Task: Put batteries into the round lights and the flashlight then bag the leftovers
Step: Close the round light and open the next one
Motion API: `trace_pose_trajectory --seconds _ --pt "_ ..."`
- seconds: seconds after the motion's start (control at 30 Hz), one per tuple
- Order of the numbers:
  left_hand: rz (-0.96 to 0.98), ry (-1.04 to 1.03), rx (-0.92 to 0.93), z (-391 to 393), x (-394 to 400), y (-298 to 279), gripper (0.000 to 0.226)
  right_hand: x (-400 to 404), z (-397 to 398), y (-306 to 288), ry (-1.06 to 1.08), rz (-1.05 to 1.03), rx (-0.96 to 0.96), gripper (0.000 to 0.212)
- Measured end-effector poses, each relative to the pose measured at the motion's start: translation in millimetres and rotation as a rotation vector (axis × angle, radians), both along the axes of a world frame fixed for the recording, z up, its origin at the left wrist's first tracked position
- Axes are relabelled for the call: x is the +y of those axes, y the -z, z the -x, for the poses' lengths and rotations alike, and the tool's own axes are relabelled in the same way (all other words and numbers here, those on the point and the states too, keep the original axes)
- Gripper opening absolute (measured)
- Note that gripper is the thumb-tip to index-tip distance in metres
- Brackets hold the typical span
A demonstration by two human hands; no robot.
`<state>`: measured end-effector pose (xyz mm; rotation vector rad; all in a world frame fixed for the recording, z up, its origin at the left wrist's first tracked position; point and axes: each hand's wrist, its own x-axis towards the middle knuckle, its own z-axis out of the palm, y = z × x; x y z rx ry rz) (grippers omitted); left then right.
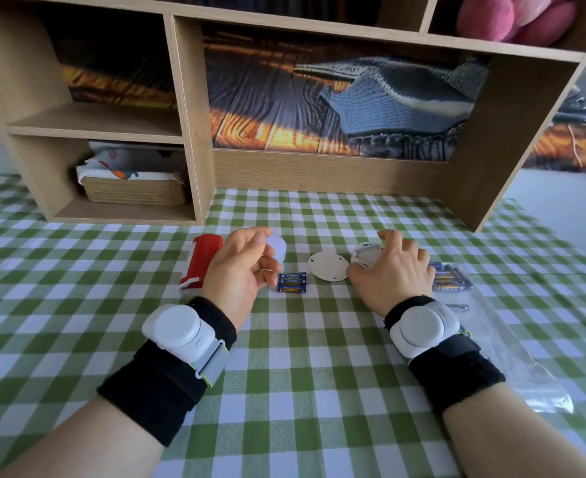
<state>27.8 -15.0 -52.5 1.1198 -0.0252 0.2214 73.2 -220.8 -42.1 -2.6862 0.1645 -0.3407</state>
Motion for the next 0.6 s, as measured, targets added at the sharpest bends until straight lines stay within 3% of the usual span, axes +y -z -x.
trace_pose_trajectory --seconds 0.17,0.27,0.43,0.6 --pt "0.021 -0.026 -0.019 -2 2 -4 0.025 9 5 -5 -0.118 -0.059 -0.206 0.058" --pt "0.041 -0.064 -0.024 -1 8 -9 0.017 23 9 -8 -0.262 -0.081 -0.231 0.054" --pt "0.134 -0.161 -0.050 -1 27 -12 0.017 64 11 -13 -0.496 -0.010 -0.118 0.053" --pt "0.152 -0.193 -0.033 -2 30 -10 0.018 104 4 -7 -0.523 0.081 0.042 0.060"
